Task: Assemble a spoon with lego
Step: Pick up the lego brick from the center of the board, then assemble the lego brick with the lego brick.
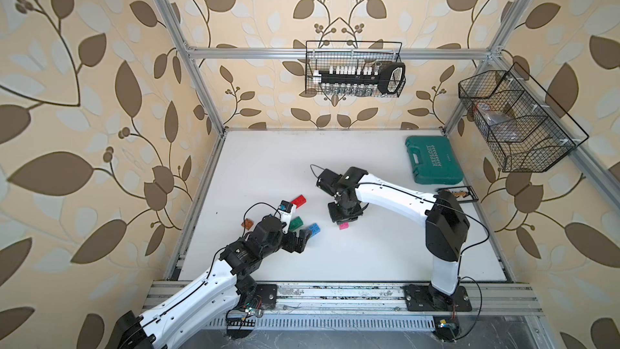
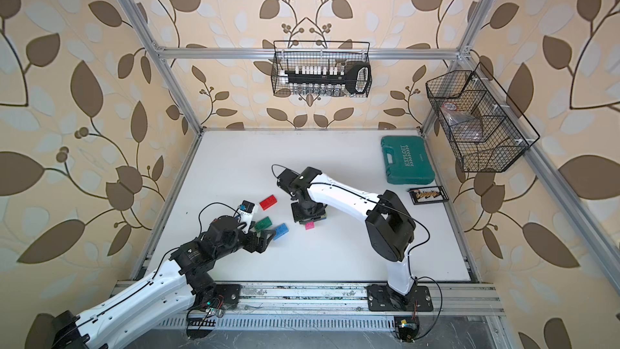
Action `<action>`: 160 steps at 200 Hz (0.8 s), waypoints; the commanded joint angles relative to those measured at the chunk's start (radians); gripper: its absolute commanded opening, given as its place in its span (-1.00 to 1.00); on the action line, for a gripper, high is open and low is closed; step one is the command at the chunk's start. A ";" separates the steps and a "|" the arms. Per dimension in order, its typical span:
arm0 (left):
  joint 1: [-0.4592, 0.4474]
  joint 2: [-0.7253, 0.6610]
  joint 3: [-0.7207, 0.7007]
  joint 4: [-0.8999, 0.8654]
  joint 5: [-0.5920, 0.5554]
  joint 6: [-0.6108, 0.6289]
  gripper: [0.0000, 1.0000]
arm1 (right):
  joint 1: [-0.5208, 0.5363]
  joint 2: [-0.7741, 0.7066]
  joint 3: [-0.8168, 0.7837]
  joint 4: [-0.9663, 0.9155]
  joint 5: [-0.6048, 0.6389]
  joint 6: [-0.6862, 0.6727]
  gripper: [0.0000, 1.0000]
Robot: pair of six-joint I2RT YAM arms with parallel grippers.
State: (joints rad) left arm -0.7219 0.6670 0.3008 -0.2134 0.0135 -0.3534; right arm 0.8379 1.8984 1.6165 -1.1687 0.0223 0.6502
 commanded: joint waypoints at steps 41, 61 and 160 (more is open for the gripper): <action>-0.013 0.078 0.049 0.078 0.098 0.059 0.98 | -0.151 0.040 0.055 -0.098 0.059 -0.180 -0.60; -0.014 0.088 0.051 0.081 0.098 0.059 0.98 | -0.166 0.067 0.067 -0.094 0.049 -0.195 -0.60; -0.014 0.103 0.057 0.078 0.082 0.056 0.98 | -0.167 0.108 0.056 -0.009 0.003 -0.216 -0.62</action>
State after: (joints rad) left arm -0.7284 0.7734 0.3195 -0.1547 0.0891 -0.3138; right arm 0.6693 1.9846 1.6573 -1.1923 0.0441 0.4431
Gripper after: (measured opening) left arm 0.989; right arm 0.286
